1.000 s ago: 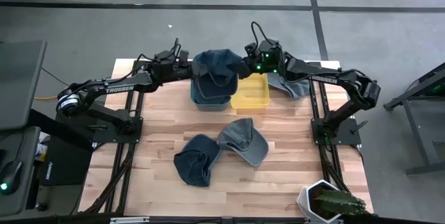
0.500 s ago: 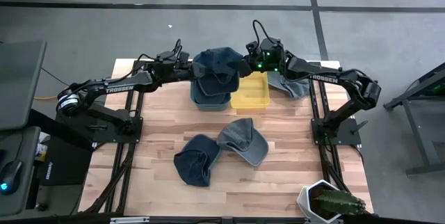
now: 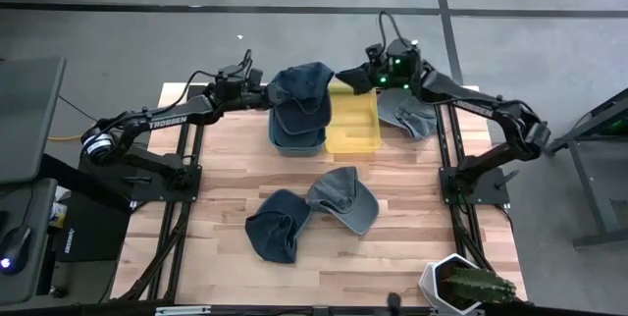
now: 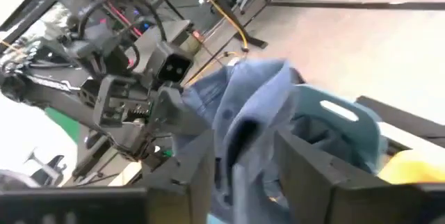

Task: Pick & Place hat
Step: Put the top black cap into the blue bin

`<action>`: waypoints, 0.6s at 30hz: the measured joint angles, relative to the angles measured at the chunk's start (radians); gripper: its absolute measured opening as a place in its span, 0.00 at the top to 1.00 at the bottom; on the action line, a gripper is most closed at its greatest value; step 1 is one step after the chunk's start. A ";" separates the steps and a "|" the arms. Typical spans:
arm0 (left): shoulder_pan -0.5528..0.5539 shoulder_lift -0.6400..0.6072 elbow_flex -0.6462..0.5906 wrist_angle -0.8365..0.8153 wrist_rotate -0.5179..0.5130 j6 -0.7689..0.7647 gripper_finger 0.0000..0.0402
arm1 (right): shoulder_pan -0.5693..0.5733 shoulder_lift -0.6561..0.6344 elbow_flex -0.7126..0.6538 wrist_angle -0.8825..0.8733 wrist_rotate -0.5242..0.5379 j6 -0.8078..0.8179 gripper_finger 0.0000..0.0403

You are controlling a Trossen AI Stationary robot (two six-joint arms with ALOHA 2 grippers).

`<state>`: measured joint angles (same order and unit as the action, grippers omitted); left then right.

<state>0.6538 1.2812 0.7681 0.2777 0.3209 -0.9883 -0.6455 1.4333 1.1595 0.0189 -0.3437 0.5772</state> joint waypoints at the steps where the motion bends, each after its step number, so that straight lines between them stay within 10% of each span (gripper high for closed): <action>1: 0.007 0.000 0.000 -0.015 0.015 0.000 1.00 | -0.015 -0.014 0.000 -0.021 -0.006 -0.008 0.62; 18: 0.155 0.002 0.040 -0.247 0.172 0.019 1.00 | -0.088 -0.116 -0.001 -0.246 -0.005 -0.085 0.43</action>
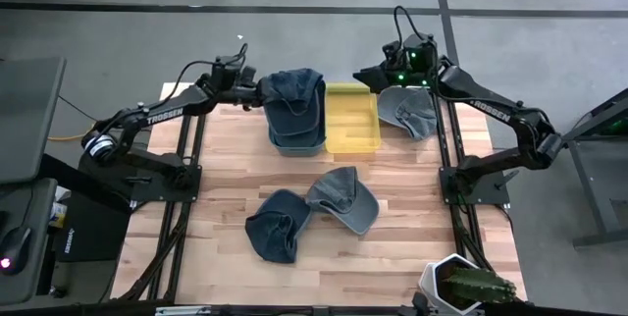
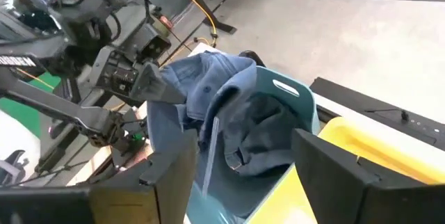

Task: Pick & Place hat
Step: Put the top black cap into the blue bin

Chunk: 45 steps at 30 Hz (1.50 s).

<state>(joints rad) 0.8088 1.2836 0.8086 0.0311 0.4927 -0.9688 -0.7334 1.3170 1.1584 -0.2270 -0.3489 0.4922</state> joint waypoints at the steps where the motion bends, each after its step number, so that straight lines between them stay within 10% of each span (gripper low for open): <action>1: 0.004 0.006 0.026 -0.042 0.000 0.024 1.00 | 0.000 0.000 0.000 -0.003 0.000 -0.002 0.43; 24: 0.001 0.230 0.269 -0.322 0.051 0.169 0.98 | 0.000 0.001 0.000 -0.050 -0.001 -0.029 0.43; 45: 0.002 0.229 0.417 -0.612 -0.100 0.276 0.31 | 0.001 0.001 0.000 -0.159 -0.002 -0.056 0.43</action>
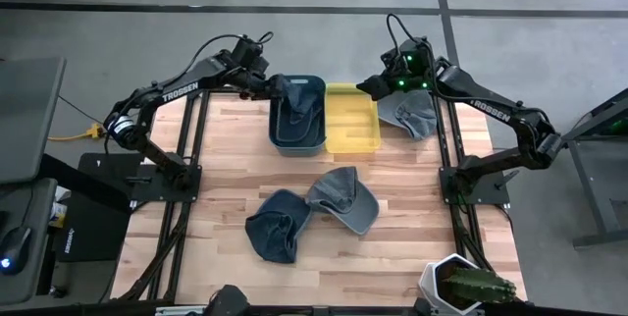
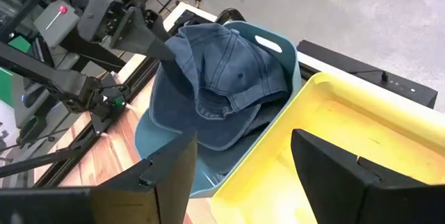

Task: Pick & Place hat
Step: Put the top black cap into the blue bin, then put the black cap into the blue bin

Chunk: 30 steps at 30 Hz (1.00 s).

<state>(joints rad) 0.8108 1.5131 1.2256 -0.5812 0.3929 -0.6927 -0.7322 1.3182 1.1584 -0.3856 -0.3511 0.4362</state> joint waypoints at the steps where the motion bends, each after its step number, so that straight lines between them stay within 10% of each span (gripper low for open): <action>1: 0.000 0.000 0.003 -0.011 -0.022 0.010 0.31 | 0.000 0.000 0.000 0.000 0.000 -0.002 0.43; 20: -0.042 -0.001 0.131 -0.159 -0.398 0.240 0.30 | 0.061 0.001 0.000 0.001 0.006 -0.101 0.43; 30: -0.087 -0.045 0.129 -0.161 -0.355 0.325 0.30 | 0.061 0.001 -0.008 0.006 0.008 -0.157 0.43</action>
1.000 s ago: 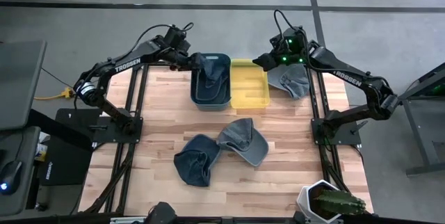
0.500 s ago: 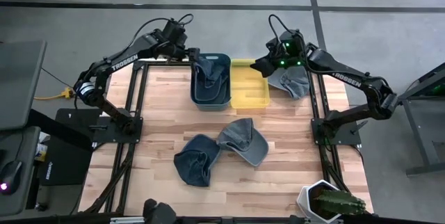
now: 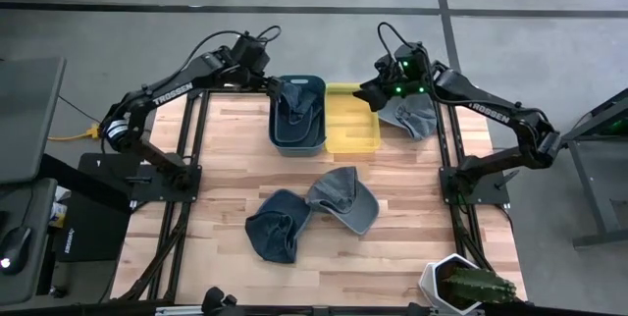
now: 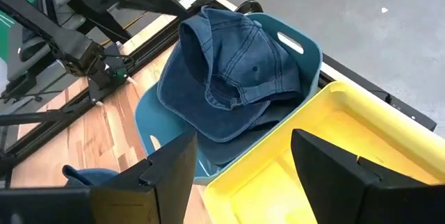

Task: Pick & Place hat
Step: Put the black cap into the blue bin

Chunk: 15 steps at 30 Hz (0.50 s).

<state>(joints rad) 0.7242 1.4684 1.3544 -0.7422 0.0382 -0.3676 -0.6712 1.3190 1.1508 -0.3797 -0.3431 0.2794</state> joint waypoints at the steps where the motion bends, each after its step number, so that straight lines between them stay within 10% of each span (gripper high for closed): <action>1: 0.000 -0.012 -0.006 0.003 0.011 0.003 0.30 | 0.000 0.000 -0.006 0.000 0.000 0.000 0.43; 15: -0.070 -0.293 -0.288 0.113 0.011 -0.184 0.30 | 0.014 -0.057 -0.110 0.003 0.053 0.032 0.43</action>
<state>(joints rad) 0.6539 1.1751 1.0665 -0.6294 0.0490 -0.5516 -0.6571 1.2619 1.0407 -0.3771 -0.2905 0.3111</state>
